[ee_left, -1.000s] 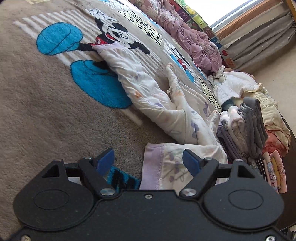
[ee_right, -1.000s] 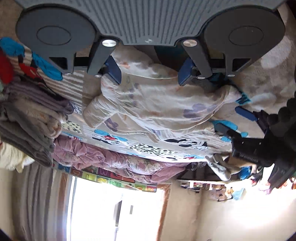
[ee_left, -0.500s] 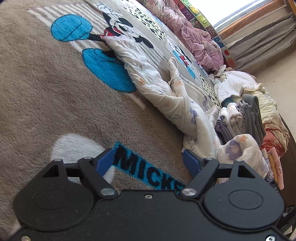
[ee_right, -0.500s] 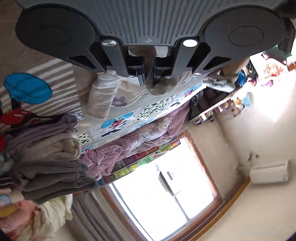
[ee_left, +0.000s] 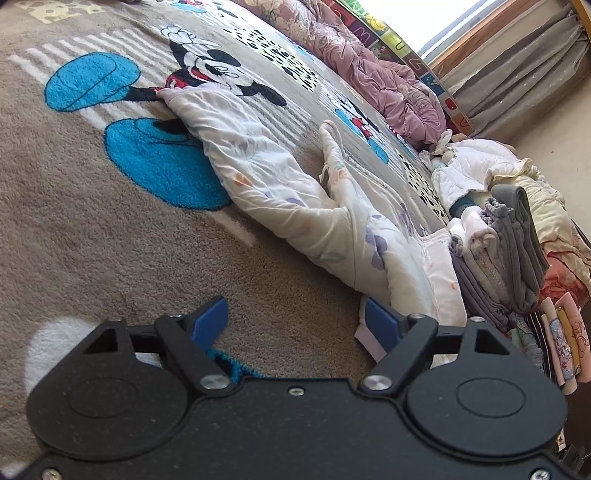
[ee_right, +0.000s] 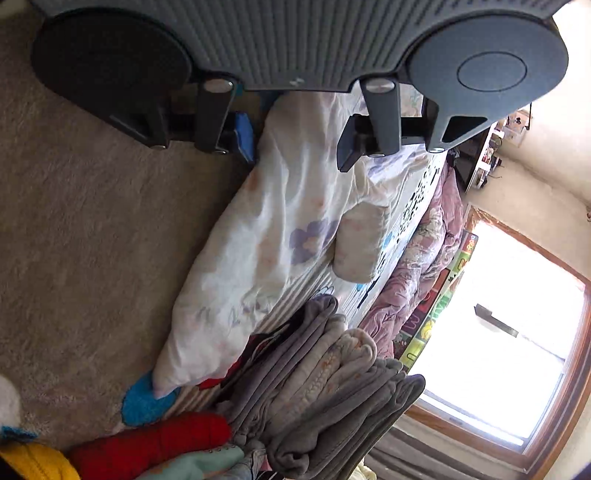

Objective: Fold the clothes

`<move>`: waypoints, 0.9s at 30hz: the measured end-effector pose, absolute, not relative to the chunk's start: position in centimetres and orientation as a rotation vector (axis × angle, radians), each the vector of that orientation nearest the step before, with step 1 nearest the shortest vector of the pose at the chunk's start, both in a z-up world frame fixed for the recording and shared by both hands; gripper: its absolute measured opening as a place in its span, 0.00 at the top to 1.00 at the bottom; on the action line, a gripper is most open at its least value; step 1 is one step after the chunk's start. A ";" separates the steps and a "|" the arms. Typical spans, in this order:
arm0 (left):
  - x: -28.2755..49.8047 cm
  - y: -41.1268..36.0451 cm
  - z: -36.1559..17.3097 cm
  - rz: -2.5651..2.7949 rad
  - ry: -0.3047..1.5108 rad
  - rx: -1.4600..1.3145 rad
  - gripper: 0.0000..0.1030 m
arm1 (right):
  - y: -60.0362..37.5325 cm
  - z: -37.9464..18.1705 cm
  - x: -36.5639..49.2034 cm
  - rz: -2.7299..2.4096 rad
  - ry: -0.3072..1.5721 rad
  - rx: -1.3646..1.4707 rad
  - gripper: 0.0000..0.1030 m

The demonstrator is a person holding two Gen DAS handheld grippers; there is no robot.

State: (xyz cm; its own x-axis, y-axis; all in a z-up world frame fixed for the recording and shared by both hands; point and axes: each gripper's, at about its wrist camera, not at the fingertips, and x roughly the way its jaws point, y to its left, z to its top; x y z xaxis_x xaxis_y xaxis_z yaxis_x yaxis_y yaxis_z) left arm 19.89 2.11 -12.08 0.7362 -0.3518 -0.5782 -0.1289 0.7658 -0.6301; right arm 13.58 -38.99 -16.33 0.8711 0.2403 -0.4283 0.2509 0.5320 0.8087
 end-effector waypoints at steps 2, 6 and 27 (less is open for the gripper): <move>21.0 2.2 -12.2 -0.121 0.724 -0.727 0.21 | -38.5 -16.4 14.0 0.006 0.540 1.003 0.52; 23.5 2.5 -12.5 -0.087 0.676 -0.779 0.22 | -38.1 -16.2 14.6 0.040 0.525 1.004 0.52; 34.2 -2.5 -1.8 -0.125 0.599 -0.464 0.60 | -39.6 -15.0 15.0 0.113 0.394 1.026 0.80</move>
State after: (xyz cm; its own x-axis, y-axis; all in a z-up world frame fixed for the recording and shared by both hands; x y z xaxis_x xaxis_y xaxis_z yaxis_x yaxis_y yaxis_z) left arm 34.21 -2.50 -1.77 0.8216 -0.2455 -0.5144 -0.0192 0.8901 -0.4554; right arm 15.02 -39.64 -14.98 0.9241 0.2740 -0.2664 0.0911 0.5190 0.8499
